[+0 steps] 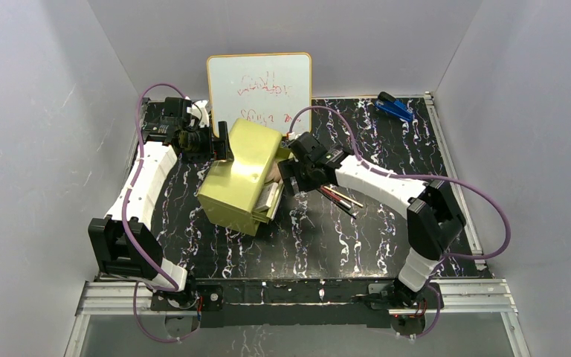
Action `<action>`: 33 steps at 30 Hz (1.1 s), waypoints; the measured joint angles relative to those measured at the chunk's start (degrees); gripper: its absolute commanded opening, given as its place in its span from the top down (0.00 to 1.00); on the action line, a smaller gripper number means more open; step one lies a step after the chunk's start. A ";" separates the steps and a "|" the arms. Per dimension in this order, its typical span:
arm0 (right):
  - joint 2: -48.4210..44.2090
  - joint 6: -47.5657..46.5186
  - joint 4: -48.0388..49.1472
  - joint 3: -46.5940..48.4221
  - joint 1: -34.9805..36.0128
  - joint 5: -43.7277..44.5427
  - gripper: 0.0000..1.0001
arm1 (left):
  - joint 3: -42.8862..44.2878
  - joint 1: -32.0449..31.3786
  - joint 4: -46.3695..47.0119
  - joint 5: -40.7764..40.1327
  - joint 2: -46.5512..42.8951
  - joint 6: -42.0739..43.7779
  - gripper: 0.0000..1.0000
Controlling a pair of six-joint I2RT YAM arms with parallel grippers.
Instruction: Organize the makeup
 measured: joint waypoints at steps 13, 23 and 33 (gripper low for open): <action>-11.15 -1.40 -4.35 1.92 0.00 2.34 0.01 | 0.00 0.00 0.00 0.02 0.00 0.00 0.02; -13.90 -2.75 -5.79 6.05 1.66 -2.05 0.01 | 0.00 0.00 -0.02 0.00 0.00 0.00 0.02; -11.04 -2.91 -5.70 6.16 4.31 -4.33 0.01 | 0.00 0.00 -0.02 -0.02 0.00 0.00 0.02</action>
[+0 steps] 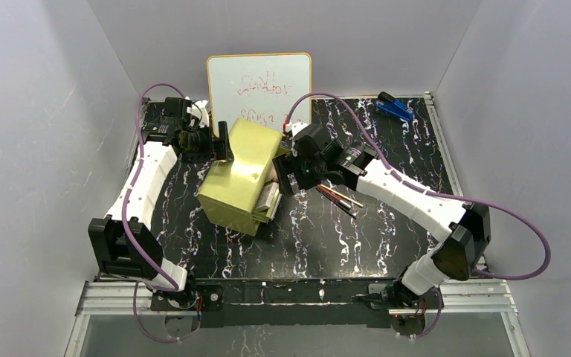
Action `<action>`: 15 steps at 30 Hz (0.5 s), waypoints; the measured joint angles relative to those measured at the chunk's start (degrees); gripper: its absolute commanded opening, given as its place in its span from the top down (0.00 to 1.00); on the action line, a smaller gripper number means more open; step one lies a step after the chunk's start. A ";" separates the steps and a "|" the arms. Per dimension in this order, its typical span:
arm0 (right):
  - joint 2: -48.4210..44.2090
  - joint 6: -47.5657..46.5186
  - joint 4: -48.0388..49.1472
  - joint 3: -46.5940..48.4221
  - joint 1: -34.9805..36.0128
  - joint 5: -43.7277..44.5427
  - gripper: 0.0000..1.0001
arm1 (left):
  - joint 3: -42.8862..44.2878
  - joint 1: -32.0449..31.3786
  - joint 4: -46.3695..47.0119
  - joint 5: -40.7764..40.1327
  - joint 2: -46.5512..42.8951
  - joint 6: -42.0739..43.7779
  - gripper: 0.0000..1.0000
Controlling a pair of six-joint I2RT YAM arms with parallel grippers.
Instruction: Organize the makeup
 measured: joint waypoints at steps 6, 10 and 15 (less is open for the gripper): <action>1.92 0.00 0.11 0.00 0.55 -0.48 0.01 | 0.00 0.00 0.00 0.00 0.00 0.00 0.02; 2.32 0.00 0.87 -0.04 0.63 -0.83 0.01 | 0.00 0.00 0.02 -0.02 0.00 -0.02 0.02; 2.67 0.02 2.73 -0.09 0.70 -1.27 0.01 | 0.00 0.00 0.02 -0.02 0.00 -0.02 0.02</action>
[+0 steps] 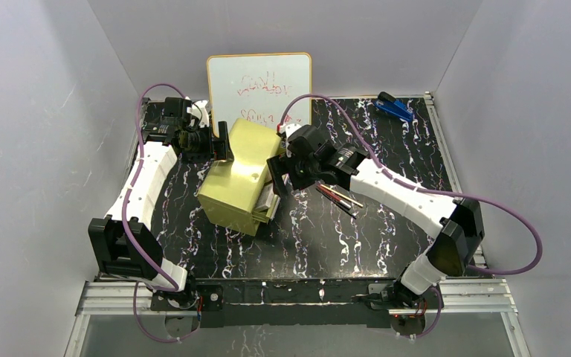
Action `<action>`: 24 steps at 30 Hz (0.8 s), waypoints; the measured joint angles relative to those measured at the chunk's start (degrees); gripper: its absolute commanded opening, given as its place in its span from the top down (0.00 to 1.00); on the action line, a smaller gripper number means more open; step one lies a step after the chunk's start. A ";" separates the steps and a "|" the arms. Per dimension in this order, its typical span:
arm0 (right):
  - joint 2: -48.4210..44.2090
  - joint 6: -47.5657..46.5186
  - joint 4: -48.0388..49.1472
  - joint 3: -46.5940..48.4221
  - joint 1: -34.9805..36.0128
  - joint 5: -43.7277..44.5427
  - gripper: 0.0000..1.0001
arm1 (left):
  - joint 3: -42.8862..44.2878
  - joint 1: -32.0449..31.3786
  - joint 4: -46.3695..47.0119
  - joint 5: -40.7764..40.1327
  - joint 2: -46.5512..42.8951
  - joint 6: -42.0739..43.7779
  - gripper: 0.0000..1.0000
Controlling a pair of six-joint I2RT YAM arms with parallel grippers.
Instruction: Organize the makeup
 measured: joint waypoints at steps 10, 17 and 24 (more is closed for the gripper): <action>2.82 -0.02 1.92 -0.28 0.20 -1.03 0.01 | -0.02 0.00 0.00 0.00 0.00 0.02 0.01; 2.86 0.02 2.51 -1.27 0.26 -1.27 0.01 | -0.02 0.00 0.00 0.00 -0.02 0.00 0.02; 3.08 0.04 3.39 -1.97 0.33 -1.49 0.01 | -0.33 0.00 0.31 0.00 -0.24 0.00 0.02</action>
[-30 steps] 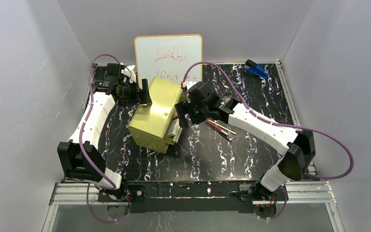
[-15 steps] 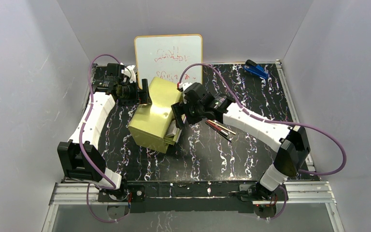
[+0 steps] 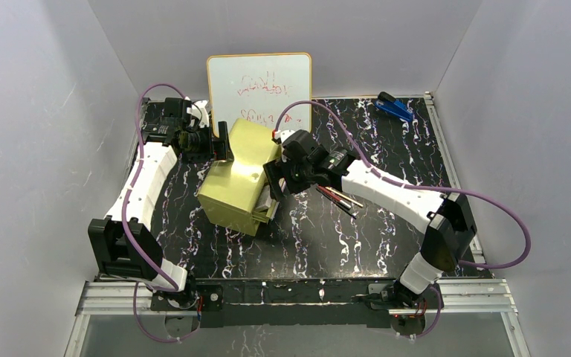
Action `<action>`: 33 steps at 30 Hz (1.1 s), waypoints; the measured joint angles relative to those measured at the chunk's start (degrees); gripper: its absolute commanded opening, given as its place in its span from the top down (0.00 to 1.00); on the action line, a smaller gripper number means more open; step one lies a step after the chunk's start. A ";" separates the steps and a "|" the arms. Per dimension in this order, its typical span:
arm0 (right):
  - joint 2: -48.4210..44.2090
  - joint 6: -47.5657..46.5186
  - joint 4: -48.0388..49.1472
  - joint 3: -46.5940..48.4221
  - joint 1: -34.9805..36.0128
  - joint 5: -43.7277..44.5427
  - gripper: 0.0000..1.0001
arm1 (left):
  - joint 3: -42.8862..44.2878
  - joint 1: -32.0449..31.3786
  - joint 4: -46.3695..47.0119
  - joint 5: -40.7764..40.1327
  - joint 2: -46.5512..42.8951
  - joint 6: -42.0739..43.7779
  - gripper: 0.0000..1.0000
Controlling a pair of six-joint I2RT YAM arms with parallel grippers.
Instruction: Organize the makeup
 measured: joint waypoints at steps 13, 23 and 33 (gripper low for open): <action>0.79 0.17 0.52 -0.24 0.39 -0.04 0.02 | -0.09 0.00 0.13 0.00 -0.07 0.02 0.02; 2.27 0.28 1.68 -0.24 0.72 -0.44 0.01 | -0.09 0.00 0.15 0.00 -0.07 0.02 0.01; 3.87 0.46 2.71 -0.94 1.01 -0.94 0.01 | -0.15 0.00 0.20 -0.02 -0.07 0.02 0.02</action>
